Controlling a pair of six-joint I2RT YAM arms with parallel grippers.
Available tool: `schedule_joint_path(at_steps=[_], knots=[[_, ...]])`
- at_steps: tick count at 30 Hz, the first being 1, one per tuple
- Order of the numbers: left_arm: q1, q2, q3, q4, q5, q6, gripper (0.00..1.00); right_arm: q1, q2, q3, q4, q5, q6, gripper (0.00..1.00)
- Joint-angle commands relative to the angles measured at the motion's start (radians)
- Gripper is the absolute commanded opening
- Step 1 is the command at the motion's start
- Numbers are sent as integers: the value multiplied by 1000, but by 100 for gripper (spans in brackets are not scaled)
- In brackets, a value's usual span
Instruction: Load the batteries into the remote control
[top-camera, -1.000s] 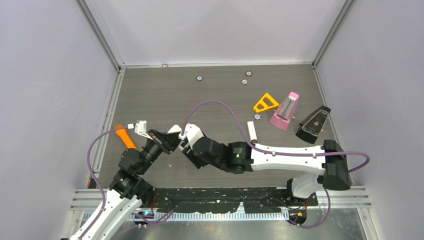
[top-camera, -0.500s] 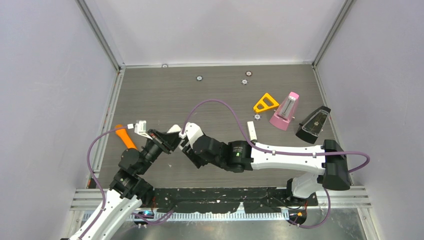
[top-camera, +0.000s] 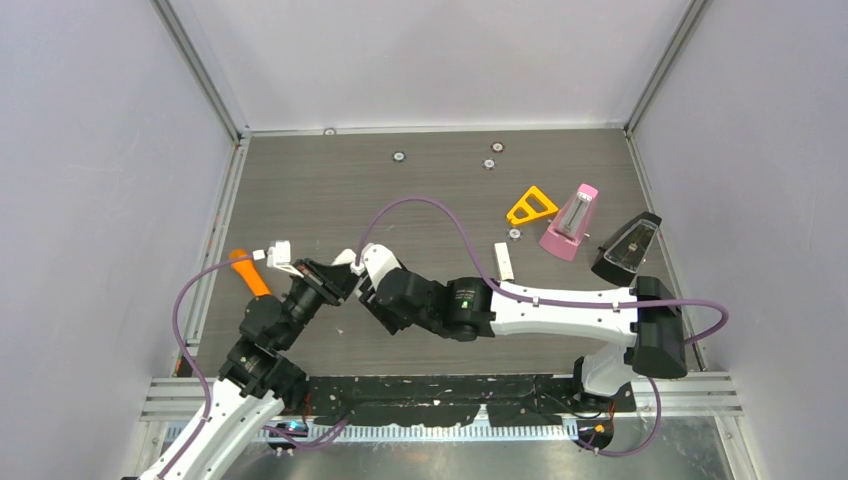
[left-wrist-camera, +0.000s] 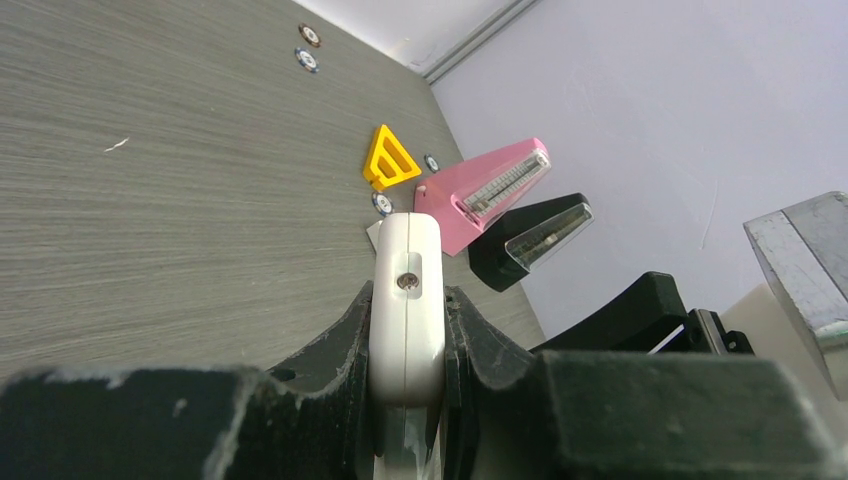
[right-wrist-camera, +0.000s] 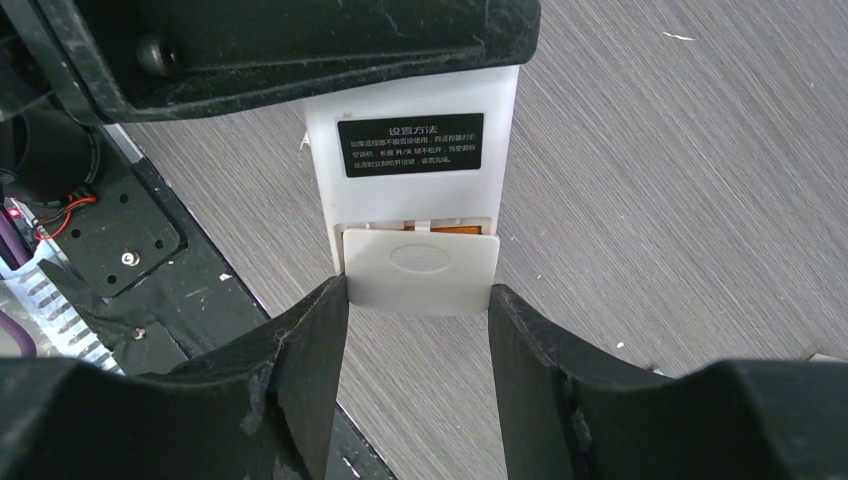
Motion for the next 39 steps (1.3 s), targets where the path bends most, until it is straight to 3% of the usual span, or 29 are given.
schedule_joint_path(at_steps=[1, 11, 19, 25, 36, 39], knots=[[-9, -15, 46, 111, 45, -94, 0, -1, 19, 56, 95, -24, 38, 43], [-9, -11, 46, 107, 63, -199, 0, -18, 26, 116, 35, -110, 83, 44], [-8, 28, -11, 212, 102, -362, 0, -23, 95, 261, -176, -138, 100, 47], [-9, 39, -38, 228, 96, -406, 0, -23, 150, 342, -277, -143, 104, 53], [-9, 38, -67, 232, 99, -545, 0, -28, 193, 383, -331, -155, 111, 55], [-9, 44, -70, 242, 105, -564, 0, -29, 192, 386, -337, -162, 113, 60]])
